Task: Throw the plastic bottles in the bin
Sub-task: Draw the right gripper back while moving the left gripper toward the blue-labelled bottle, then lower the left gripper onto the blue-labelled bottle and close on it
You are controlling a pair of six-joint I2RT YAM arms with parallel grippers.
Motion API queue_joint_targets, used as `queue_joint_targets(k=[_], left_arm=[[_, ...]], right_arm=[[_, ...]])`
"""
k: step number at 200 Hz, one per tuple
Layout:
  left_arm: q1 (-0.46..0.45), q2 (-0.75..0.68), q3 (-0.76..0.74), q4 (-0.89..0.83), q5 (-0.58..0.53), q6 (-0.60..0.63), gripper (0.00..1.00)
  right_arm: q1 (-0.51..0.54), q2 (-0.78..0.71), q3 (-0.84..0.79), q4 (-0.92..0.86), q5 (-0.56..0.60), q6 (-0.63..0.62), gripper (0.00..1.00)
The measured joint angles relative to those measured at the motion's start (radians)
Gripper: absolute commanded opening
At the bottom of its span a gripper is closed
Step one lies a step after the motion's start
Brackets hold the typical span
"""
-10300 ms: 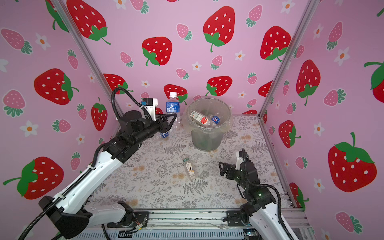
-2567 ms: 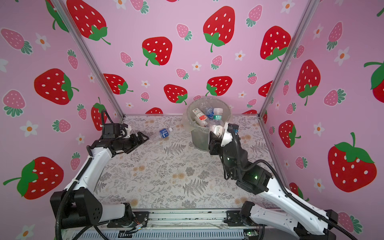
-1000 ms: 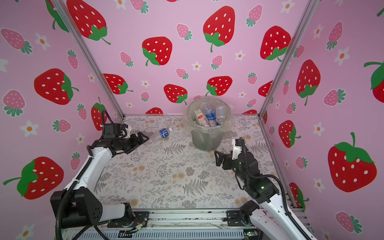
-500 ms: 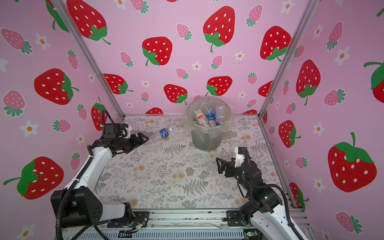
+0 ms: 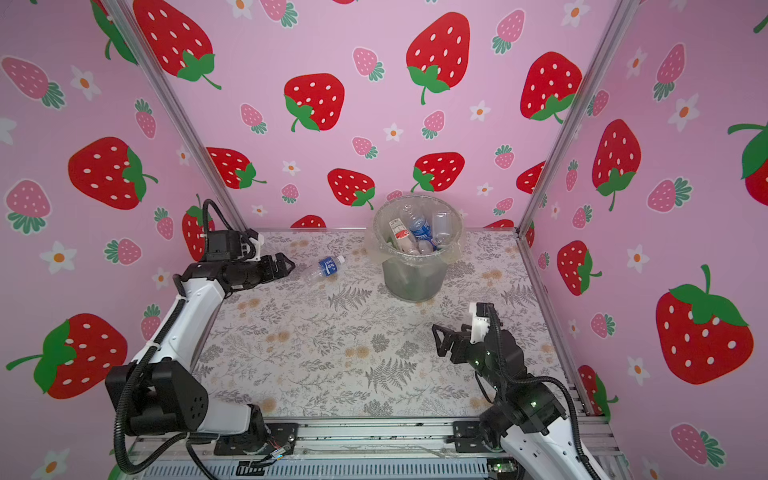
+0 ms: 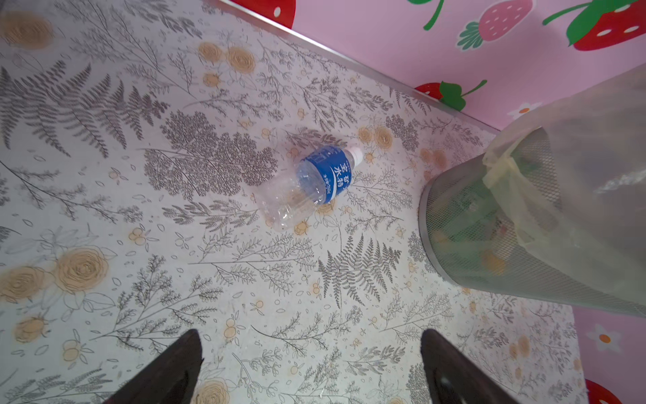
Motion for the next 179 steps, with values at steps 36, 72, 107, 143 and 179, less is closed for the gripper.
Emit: queue_joint_targets(k=[36, 72, 107, 143, 179], left_arm=[[-0.089, 0.082, 0.097, -0.034, -0.109, 0.083, 0.99], [-0.126, 0.194, 0.145, -0.031, -0.121, 0.126, 0.99], [-0.150, 0.295, 0.225, -0.037, -0.156, 0.160, 0.99], [-0.187, 0.393, 0.320, -0.037, -0.208, 0.214, 0.99], [-0.200, 0.502, 0.382, -0.039, -0.214, 0.257, 0.99]], right_arm=[[0.000, 0.000, -0.029, -0.001, -0.015, 0.008, 0.99], [0.000, 0.000, -0.029, 0.000, -0.029, 0.011, 0.99], [0.000, -0.010, -0.029, -0.001, -0.040, 0.013, 0.99], [0.000, -0.029, -0.029, -0.002, -0.044, 0.023, 0.99], [0.000, -0.041, -0.039, -0.002, -0.043, 0.034, 0.99]])
